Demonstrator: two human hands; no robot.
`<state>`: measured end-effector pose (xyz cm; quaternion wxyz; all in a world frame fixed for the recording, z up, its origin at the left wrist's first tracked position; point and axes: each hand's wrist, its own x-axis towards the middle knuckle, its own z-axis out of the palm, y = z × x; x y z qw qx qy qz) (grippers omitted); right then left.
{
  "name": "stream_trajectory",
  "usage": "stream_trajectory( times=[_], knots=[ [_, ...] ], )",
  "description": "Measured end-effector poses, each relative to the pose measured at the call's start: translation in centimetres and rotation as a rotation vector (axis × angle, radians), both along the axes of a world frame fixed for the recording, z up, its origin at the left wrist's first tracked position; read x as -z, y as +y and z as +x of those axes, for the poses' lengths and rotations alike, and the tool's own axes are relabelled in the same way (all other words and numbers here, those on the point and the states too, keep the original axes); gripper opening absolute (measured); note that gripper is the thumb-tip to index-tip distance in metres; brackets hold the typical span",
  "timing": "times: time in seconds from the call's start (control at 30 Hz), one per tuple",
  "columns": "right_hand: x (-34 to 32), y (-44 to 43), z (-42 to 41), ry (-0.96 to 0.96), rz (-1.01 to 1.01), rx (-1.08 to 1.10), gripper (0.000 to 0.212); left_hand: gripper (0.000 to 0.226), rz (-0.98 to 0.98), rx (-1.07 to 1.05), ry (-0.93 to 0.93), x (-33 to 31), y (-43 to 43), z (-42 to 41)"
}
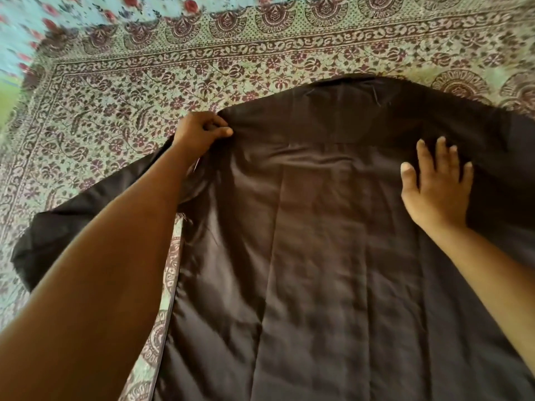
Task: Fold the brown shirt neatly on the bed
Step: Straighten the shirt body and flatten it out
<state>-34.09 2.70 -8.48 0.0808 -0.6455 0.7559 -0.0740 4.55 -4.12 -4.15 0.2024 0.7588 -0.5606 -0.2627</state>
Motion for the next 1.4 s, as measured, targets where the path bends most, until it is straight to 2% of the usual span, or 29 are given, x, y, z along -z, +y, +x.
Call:
stream_trajectory(
  times=[0.03,0.17,0.3,0.4,0.47,0.53,0.6,0.63,0.7,0.73,0.9,0.97,1.03,1.1,1.17,1.23,1.33,1.4],
  knots=[
    [0.1,-0.1,0.2,0.002,-0.017,0.018,0.066,0.023,0.006,-0.005,0.013,-0.1,-0.4,0.2],
    [0.5,-0.6,0.1,0.048,-0.017,0.026,0.067,0.043,-0.027,-0.038,-0.172,0.6,-1.6,0.3],
    [0.6,-1.0,-0.2,0.057,-0.023,0.015,0.066,0.027,0.017,-0.028,-0.216,0.4,-3.2,0.9],
    [0.7,-1.0,-0.2,0.064,-0.046,0.000,0.065,0.021,-0.004,-0.107,-0.300,-0.2,-3.6,0.6],
    [0.7,-0.9,-0.2,0.059,-0.054,0.002,0.064,0.018,-0.070,-0.125,-0.409,-0.2,-2.8,-0.9],
    [0.7,-0.9,-0.2,0.060,-0.052,0.007,0.064,0.019,-0.236,-0.072,-0.515,0.3,-0.8,-2.6],
    [0.7,-1.0,-0.2,0.070,-0.045,0.004,0.065,0.031,-0.344,0.141,-0.478,1.4,2.3,-4.2],
    [0.6,-1.2,-0.4,0.075,-0.032,0.004,0.066,0.041,-0.298,0.296,-0.437,2.0,4.1,-4.7],
    [0.6,-1.8,-1.2,0.078,0.000,0.020,0.067,0.059,-0.138,0.522,-0.477,3.3,7.3,-4.1],
    [0.7,-2.1,-1.9,0.083,0.018,0.030,0.067,0.063,-0.083,0.522,-0.517,3.8,8.2,-2.9],
    [0.9,-2.6,-6.3,0.111,0.127,0.070,0.071,0.056,0.125,0.144,-0.594,3.0,7.2,1.7],
    [0.0,-2.9,-6.8,0.118,0.144,0.104,0.073,0.054,0.084,0.071,-0.586,2.2,6.0,0.5],
    [-0.9,-3.2,-6.1,0.124,0.092,0.092,0.073,0.051,-0.012,0.170,-0.565,1.6,4.9,-2.1],
    [-1.7,-3.8,-4.4,0.087,-0.017,-0.072,0.071,0.049,-0.061,0.340,-0.504,1.6,3.0,-5.8],
    [-1.7,-4.9,-2.5,0.022,-0.036,-0.281,0.072,0.049,-0.020,0.419,-0.447,2.1,0.8,-9.0],
    [-1.1,-6.4,-1.4,-0.003,0.046,-0.356,0.072,0.048,0.048,0.404,-0.422,2.8,-1.2,-10.8],
    [0.1,-8.3,-1.6,0.055,0.137,-0.244,0.056,0.049,0.107,0.327,-0.450,3.4,-3.1,-10.9],
    [0.1,-8.7,-2.0,0.057,0.135,-0.181,0.053,0.050,0.127,0.206,-0.423,3.2,-3.8,-10.9]
  ],
)
